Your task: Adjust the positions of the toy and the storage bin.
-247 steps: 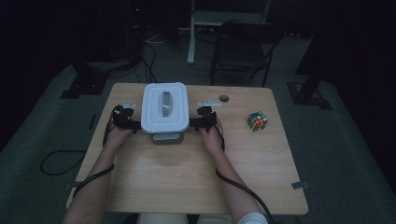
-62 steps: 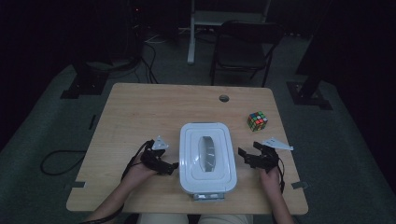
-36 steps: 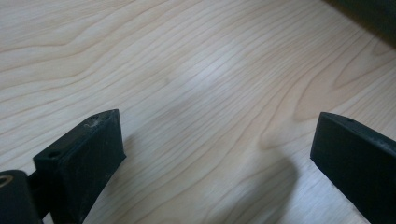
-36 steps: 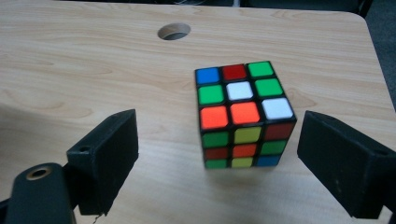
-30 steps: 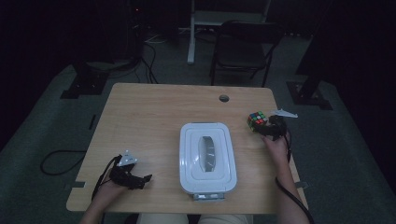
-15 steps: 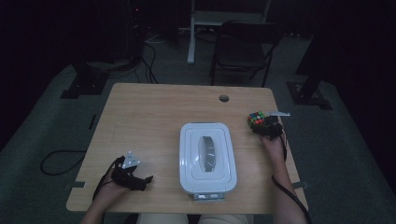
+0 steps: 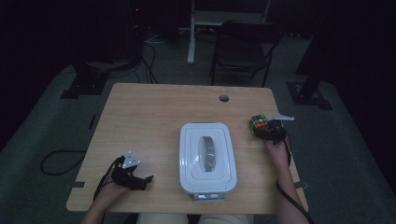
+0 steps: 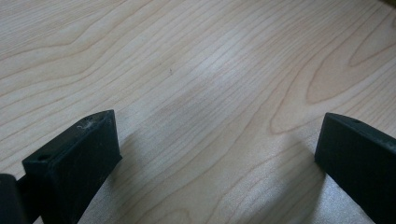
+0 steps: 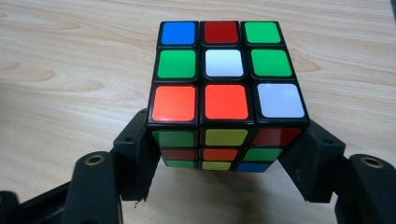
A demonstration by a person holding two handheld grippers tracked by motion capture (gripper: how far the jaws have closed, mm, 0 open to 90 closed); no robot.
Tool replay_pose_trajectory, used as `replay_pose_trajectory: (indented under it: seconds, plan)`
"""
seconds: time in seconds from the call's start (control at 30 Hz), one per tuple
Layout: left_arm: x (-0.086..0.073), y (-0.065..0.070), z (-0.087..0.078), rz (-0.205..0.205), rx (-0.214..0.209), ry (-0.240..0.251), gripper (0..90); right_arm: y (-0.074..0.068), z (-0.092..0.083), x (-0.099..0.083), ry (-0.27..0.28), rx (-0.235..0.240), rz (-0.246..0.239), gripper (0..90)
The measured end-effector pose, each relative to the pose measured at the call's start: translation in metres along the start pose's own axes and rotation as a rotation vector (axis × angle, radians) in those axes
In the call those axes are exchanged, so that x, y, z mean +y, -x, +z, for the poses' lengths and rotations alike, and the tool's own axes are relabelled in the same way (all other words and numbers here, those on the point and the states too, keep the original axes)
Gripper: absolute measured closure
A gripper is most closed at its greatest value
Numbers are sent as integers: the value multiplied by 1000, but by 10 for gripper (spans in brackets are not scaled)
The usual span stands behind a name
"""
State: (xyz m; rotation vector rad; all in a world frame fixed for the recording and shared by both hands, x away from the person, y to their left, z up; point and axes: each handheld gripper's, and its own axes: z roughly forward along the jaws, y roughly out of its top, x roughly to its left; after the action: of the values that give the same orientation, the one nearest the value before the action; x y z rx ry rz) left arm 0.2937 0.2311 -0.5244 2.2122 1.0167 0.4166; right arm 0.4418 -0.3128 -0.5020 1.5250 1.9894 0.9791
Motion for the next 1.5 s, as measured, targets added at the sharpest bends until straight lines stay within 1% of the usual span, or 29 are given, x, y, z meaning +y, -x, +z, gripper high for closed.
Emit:
replay_pose_trajectory:
  seconds: [0.1, 0.23, 0.27, 0.37, 0.43, 0.5, 0.7, 0.77, 0.83, 0.93, 1.1, 1.13, 1.2, 1.23, 1.3, 1.4, 1.5]
  plan:
    - [0, 0, 0, 6, -6, -1, 6, -3, -10, -4, 8, 7, -11, 341]
    - [0, 0, 0, 3, -4, 0, 6, -7, -26, -13, 18, 9, -25, 341]
    - [0, 1, 0, 2, -3, -1, 6, -9, -31, -16, 23, 6, -25, 341]
    - [0, 1, 0, 2, -2, -1, 6, -13, -41, -24, 18, -2, -39, 341]
    - [1, 1, 0, 0, -1, -2, 6, -17, -50, -30, 15, -16, -58, 341]
    - [1, 1, 1, -2, 0, 2, 6, -18, -57, -35, 16, -14, -68, 341]
    - [1, 1, 1, -12, 9, 2, 6, -21, -81, -54, 22, -18, -76, 341]
    - [1, 1, 1, -12, 9, 2, 6, -23, -89, -60, 19, -28, -79, 341]
    - [2, 1, 2, -14, 11, 1, 6, -24, -96, -67, 18, -47, -93, 341]
    - [2, 1, 2, -19, 15, 2, 6, -25, -106, -77, 10, -59, -86, 341]
    - [3, 1, 3, -23, 21, -1, 6, -23, -119, -92, 2, -66, -70, 341]
    - [4, 2, 4, -59, 55, -2, 6, -22, -121, -96, 0, -71, -66, 340]
    - [5, 2, 4, -56, 52, -2, 6, -20, -125, -101, -4, -73, -54, 341]
    - [5, 2, 5, -49, 47, -3, 6, -19, -126, -102, -6, -78, -49, 341]
    - [5, 2, 4, -51, 49, -3, 6, -18, -127, -106, -10, -76, -43, 341]
    - [5, 5, 4, -85, 77, -2, 6, -19, -127, -109, -22, -82, -46, 341]
    - [5, 6, 4, -95, 87, -1, 6, -19, -127, -112, -33, -81, -45, 341]
